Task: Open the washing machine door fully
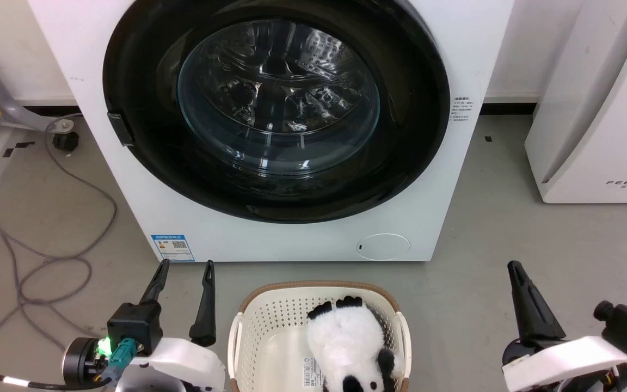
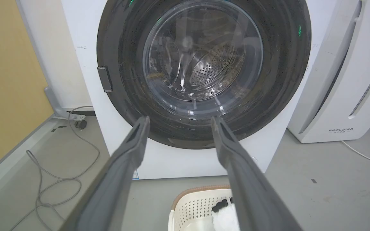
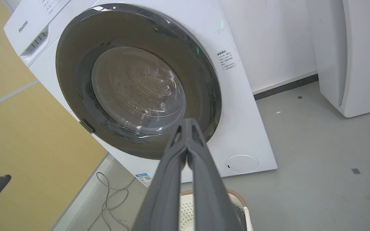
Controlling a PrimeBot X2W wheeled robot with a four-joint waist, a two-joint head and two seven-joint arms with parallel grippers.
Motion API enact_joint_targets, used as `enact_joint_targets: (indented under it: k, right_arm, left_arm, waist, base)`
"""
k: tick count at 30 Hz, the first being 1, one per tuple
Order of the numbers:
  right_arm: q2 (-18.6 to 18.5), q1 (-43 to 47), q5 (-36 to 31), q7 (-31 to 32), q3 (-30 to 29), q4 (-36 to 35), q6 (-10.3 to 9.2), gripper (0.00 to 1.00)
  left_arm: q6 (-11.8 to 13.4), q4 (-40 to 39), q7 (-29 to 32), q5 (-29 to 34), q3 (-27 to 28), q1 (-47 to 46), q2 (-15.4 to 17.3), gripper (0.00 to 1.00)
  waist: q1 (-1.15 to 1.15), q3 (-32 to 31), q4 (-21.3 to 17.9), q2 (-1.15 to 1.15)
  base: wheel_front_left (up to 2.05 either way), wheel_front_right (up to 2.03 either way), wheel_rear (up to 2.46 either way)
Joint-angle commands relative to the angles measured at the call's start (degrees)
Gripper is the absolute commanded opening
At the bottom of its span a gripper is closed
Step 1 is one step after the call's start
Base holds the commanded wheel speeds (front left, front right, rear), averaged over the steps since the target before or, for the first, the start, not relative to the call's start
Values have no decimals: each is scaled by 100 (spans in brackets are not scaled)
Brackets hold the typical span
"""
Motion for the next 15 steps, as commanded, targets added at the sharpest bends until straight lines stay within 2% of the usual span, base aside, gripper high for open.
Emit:
enact_joint_targets:
  k: [1, 15]
  right_arm:
    - [1, -12, 285, -59, 27, -4, 2, 0]
    - [-48, -211, 2768, -173, -225, -27, 2, 0]
  left_arm:
    - [-17, 17, -55, -63, -13, -74, 1, 100]
    - [-65, 17, -223, -215, -56, -128, 1, 100]
  waist:
    - [0, 1, 2, 0]
    - [0, 89, -33, 0]
  base:
    - [0, 0, 0]
    - [0, 0, 0]
